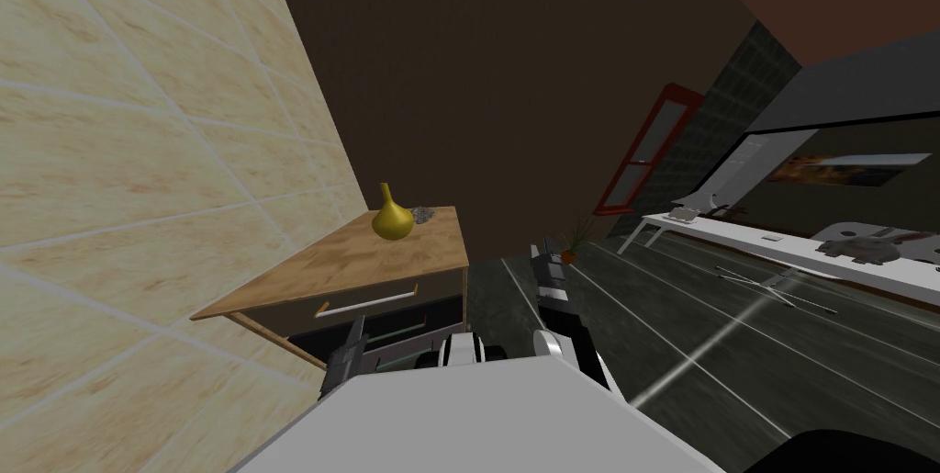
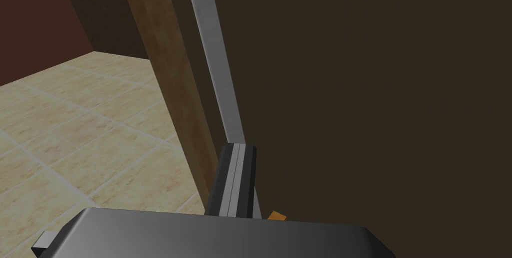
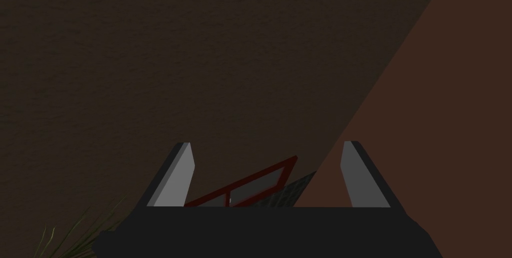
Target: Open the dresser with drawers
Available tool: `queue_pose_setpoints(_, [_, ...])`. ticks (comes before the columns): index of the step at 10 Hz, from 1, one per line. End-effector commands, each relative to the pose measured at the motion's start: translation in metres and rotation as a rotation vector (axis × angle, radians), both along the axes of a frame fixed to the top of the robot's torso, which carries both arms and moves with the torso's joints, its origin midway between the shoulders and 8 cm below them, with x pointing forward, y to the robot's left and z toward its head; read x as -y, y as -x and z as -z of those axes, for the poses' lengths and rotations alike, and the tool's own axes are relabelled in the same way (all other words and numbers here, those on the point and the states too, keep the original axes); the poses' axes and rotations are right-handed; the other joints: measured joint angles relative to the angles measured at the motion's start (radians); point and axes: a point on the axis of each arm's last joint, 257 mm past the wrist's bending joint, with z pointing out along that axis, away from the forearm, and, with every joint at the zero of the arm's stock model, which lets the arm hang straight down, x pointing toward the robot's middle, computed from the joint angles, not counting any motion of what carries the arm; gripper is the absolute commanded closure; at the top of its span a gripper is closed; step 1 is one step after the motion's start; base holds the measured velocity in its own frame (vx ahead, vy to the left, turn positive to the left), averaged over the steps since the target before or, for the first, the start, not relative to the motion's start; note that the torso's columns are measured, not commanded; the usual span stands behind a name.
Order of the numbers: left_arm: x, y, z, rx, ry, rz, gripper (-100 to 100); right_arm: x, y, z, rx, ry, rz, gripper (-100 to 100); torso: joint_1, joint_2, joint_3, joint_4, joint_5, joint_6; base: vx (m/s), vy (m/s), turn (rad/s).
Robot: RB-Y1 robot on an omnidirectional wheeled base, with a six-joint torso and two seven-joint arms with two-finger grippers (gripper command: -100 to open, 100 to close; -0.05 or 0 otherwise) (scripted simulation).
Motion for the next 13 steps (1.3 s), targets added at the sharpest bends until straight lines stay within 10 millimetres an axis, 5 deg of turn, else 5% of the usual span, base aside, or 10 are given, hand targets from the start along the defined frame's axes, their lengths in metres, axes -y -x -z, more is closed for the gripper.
queue_pose_setpoints(1, [0.004,0.006,0.005,-0.003,0.002,-0.001,100,0.000,0.000,0.000,0.000,0.000,0.000,0,0.001,0.000,0.000,0.000,0.000,0.000,0.010,0.014,-0.004])
queue_pose_setpoints(2, [0.000,0.000,0.004,-0.006,0.002,0.002,-100,0.000,0.000,0.000,0.000,0.000,0.000,0,0.001,0.000,0.000,0.000,0.000,0.000,-0.007,-0.043,0.002])
queue_pose_setpoints(8, [-0.013,-0.021,-0.012,0.016,-0.007,0.014,-100,0.000,0.000,0.000,0.000,0.000,0.000,0,0.004,-0.002,-0.001,-0.001,0.001,0.000,-0.021,-0.090,0.004])
queue_pose_setpoints(13, [-0.042,-0.065,-0.036,0.016,-0.011,0.022,-100,0.000,0.000,0.000,0.000,0.000,0.000,0,0.002,0.000,0.000,0.000,0.000,0.000,-0.026,-0.051,0.014])
